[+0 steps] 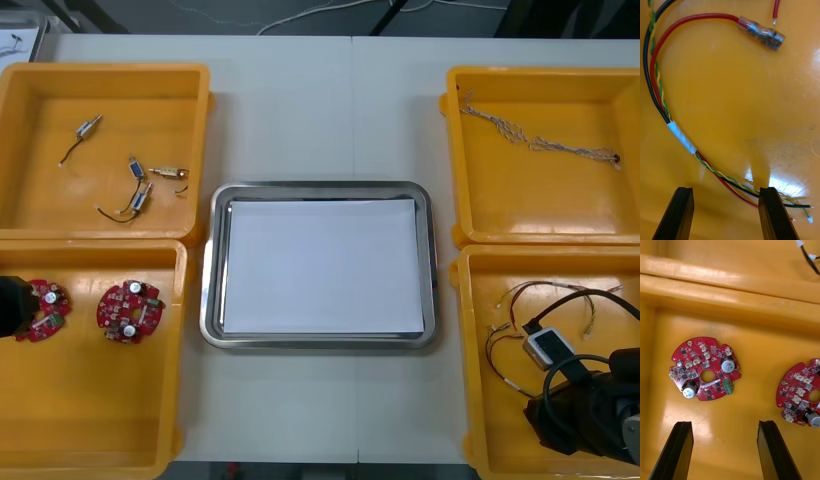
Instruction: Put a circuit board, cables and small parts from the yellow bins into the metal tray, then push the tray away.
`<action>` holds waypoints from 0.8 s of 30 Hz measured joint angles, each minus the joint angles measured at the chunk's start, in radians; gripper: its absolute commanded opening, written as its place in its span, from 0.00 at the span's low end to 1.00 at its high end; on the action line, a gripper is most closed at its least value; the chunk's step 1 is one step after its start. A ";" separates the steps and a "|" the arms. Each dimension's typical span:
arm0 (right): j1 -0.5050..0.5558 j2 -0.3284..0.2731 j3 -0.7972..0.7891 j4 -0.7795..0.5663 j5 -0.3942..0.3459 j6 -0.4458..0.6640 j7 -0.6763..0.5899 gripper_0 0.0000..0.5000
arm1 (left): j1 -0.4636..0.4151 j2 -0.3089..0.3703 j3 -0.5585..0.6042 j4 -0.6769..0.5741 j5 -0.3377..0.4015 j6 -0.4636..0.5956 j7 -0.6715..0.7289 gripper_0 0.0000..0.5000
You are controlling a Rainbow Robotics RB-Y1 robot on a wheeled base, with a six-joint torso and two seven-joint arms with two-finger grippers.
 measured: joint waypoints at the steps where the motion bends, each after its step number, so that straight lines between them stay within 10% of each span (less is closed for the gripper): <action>1: 0.000 0.003 0.000 0.007 0.000 -0.004 0.000 1.00 | -0.001 0.000 0.000 0.011 -0.001 0.000 0.004 1.00; 14: -0.001 0.008 0.000 0.021 0.006 -0.007 0.000 1.00 | -0.046 0.000 -0.024 0.200 -0.002 -0.063 0.089 1.00; 16: -0.003 0.008 0.000 0.023 0.006 -0.007 0.000 0.80 | -0.056 0.000 -0.031 0.226 -0.001 -0.073 0.089 1.00; 19: -0.007 0.008 0.000 0.031 0.007 -0.007 0.000 0.06 | -0.073 -0.003 -0.037 0.251 -0.001 -0.074 0.091 1.00; 24: -0.017 0.008 0.000 0.038 0.011 -0.006 0.000 0.00 | -0.092 -0.018 -0.047 0.262 -0.002 -0.074 0.092 1.00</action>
